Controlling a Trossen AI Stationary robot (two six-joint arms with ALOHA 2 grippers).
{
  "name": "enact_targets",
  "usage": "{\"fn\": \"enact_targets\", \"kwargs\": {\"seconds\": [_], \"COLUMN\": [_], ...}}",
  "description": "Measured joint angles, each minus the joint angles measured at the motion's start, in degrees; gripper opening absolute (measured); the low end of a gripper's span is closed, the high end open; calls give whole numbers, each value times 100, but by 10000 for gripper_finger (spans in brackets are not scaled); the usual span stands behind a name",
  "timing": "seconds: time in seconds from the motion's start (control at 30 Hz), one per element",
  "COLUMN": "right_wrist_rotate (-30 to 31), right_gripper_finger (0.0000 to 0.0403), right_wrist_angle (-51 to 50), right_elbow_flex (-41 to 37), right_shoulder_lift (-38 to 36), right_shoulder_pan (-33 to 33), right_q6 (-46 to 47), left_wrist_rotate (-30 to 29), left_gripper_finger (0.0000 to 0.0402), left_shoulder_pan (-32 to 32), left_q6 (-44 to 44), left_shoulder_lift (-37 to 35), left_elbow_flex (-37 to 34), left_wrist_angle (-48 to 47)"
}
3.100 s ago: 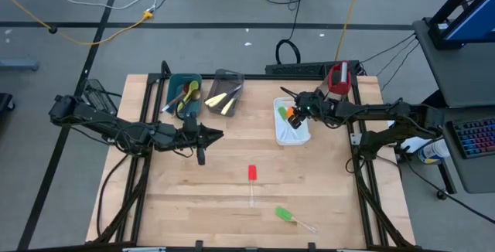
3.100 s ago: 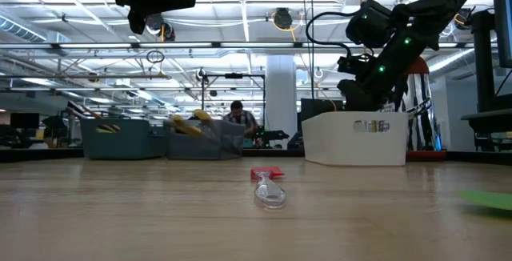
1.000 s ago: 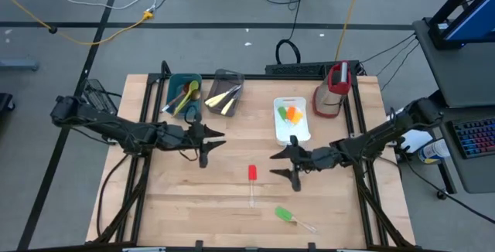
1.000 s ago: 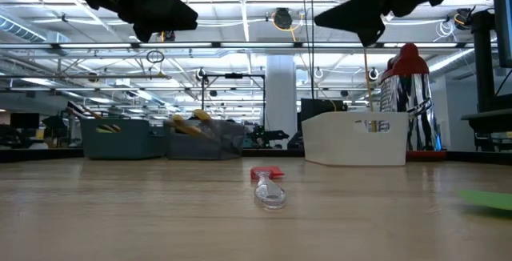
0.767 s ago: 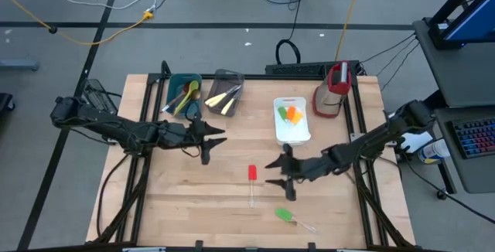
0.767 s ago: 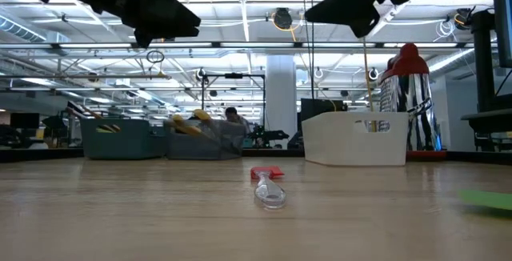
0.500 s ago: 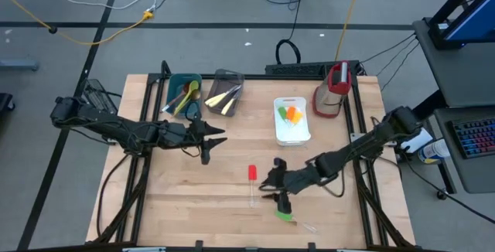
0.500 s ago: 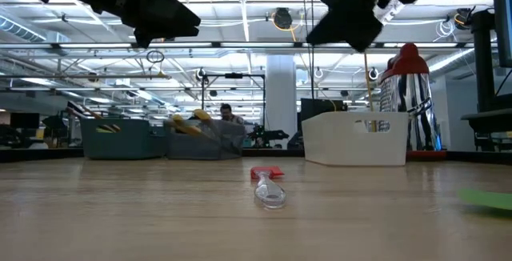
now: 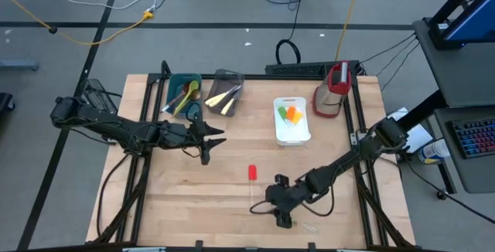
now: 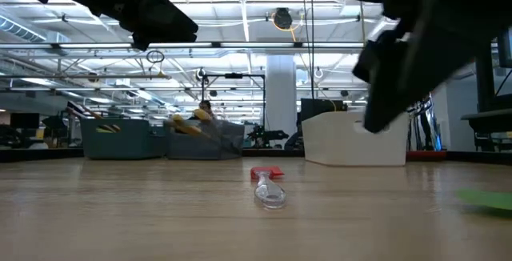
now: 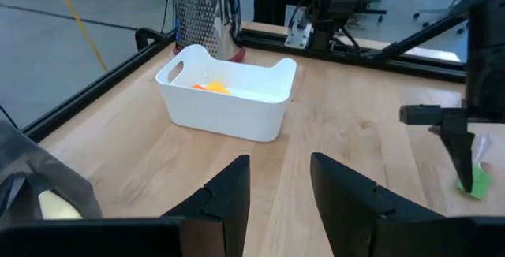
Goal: Pick & Place Kitchen Items
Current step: Put the green spatula into the white bin
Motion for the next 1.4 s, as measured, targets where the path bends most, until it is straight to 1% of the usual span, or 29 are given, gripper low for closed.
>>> {"fn": "enact_targets", "kwargs": {"seconds": [0.13,0.2,0.3,0.47,0.57,0.67,0.87,1.0,1.2,1.3,1.4], "right_wrist_rotate": [357,619,897,879,871,874,868,944,871,820,771], "right_gripper_finger": [219,219,219,219,219,219,219,219,217,202,171], "right_wrist_angle": [-112,-400,-890,-1039,-1013,-931,-241,-286,-475,-665,-909], "right_elbow_flex": [4,7,-2,-184,-236,-247,-245,-227,-224,-230,-234], "right_shoulder_lift": [-9,-10,2,-1,-1,19,329,566,720,730,738], "right_shoulder_pan": [218,347,526,674,733,774,787,816,841,841,830], "right_q6": [-59,-149,146,1024,1369,1415,1288,1214,1140,1229,1437], "left_wrist_rotate": [-11,-11,-9,-9,-9,-9,-9,-11,-9,-11,-11], "left_gripper_finger": [141,140,140,141,140,141,141,141,141,141,141], "left_shoulder_pan": [0,0,0,0,0,0,0,0,0,0,0], "left_q6": [-40,-93,-146,-341,-341,-343,-345,-341,-374,-378,-378], "left_shoulder_lift": [0,0,0,0,0,0,0,0,0,0,0], "left_elbow_flex": [0,0,0,0,0,0,0,0,0,0,0], "left_wrist_angle": [-87,-140,-202,-362,-371,-377,-398,-414,-430,-432,-432]}}
